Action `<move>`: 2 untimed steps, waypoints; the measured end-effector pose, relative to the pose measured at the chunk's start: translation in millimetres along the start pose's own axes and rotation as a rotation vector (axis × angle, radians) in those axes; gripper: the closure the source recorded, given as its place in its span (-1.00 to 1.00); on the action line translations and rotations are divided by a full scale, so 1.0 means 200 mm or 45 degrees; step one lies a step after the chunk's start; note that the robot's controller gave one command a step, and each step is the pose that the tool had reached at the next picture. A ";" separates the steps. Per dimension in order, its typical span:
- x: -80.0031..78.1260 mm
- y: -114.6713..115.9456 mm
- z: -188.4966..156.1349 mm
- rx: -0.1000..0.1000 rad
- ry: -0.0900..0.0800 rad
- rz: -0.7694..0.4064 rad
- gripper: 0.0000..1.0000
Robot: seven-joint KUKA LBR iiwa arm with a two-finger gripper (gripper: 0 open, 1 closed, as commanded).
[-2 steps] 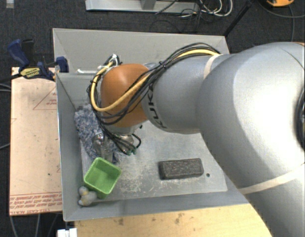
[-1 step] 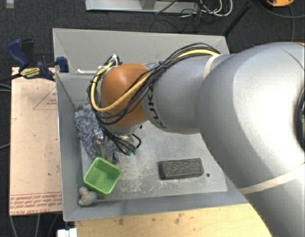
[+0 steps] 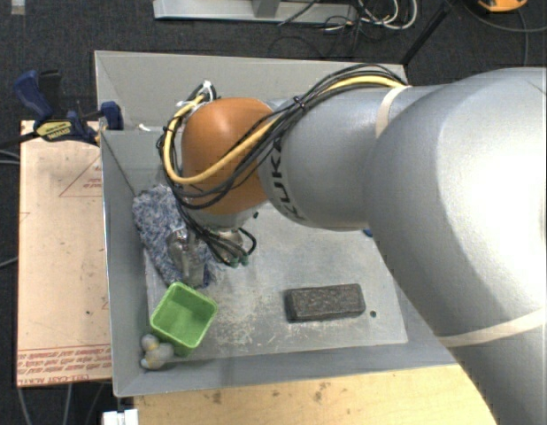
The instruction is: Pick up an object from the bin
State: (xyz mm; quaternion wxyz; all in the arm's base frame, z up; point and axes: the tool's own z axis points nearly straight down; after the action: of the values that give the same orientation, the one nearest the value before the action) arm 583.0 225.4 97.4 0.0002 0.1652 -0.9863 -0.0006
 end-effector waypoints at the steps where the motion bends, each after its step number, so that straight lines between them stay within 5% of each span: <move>1: -0.02 -0.05 -0.07 0.000 -0.004 -0.022 1.00; 2: 0.06 -0.04 -0.18 0.000 0.004 -0.029 1.00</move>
Offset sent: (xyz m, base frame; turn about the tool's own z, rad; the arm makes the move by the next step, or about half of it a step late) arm -0.0151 -0.0135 0.0507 -0.0285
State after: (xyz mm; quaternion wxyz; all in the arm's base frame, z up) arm 574.8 213.8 132.5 0.0015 0.1764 -0.9843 -0.0002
